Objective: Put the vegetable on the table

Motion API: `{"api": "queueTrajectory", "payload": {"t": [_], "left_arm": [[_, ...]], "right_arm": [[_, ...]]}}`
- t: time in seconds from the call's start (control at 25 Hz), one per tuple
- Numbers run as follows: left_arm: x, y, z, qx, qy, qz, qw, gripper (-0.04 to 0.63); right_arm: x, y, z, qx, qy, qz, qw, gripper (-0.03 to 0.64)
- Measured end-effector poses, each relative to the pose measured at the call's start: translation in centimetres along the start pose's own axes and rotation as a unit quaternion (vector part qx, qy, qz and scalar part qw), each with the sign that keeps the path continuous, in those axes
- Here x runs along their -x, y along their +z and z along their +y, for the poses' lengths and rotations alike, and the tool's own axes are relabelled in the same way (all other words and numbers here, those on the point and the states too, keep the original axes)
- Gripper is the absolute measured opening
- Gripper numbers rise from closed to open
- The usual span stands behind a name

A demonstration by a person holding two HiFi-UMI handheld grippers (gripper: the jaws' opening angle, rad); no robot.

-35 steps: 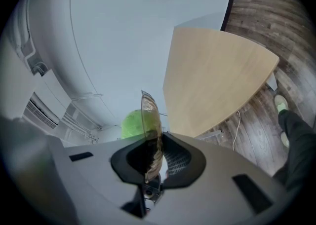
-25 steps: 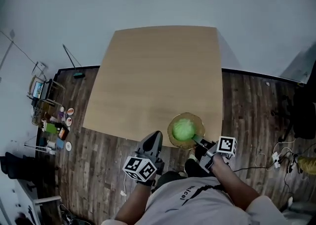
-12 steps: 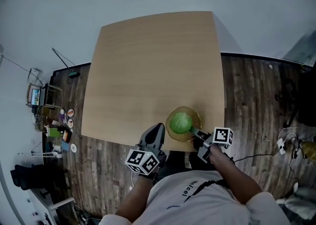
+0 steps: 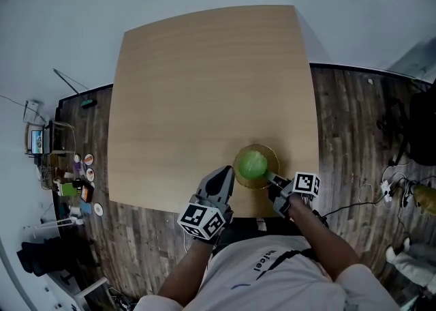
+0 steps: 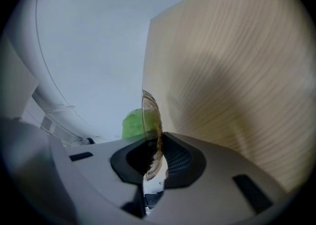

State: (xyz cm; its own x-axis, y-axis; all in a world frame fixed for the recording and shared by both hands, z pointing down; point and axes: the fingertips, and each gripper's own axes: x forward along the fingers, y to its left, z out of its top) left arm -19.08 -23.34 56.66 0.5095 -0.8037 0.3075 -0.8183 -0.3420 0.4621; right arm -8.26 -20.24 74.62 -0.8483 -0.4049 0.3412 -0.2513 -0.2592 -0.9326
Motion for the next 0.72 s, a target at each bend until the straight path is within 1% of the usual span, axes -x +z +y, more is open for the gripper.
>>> {"api": "queueTrajectory", "payload": {"t": [0.16, 0.48, 0.72], "left_arm": [[-1.0, 0.3, 1.8, 0.007, -0.008, 0.01, 0.9999, 0.014], [-2.0, -0.1, 4.0, 0.021, -0.016, 0.023, 0.9994, 0.014], [-1.8, -0.2, 5.6, 0.028, -0.011, 0.025, 0.9993, 0.014]], "right_arm": [[-2.2, 1.1, -1.0, -0.007, -0.024, -0.006, 1.0, 0.04], [-5.0, 2.6, -2.0, -0.024, -0.047, -0.016, 0.998, 0.04], [-6.6, 3.8, -2.3, -0.029, -0.06, -0.033, 0.997, 0.041]]}}
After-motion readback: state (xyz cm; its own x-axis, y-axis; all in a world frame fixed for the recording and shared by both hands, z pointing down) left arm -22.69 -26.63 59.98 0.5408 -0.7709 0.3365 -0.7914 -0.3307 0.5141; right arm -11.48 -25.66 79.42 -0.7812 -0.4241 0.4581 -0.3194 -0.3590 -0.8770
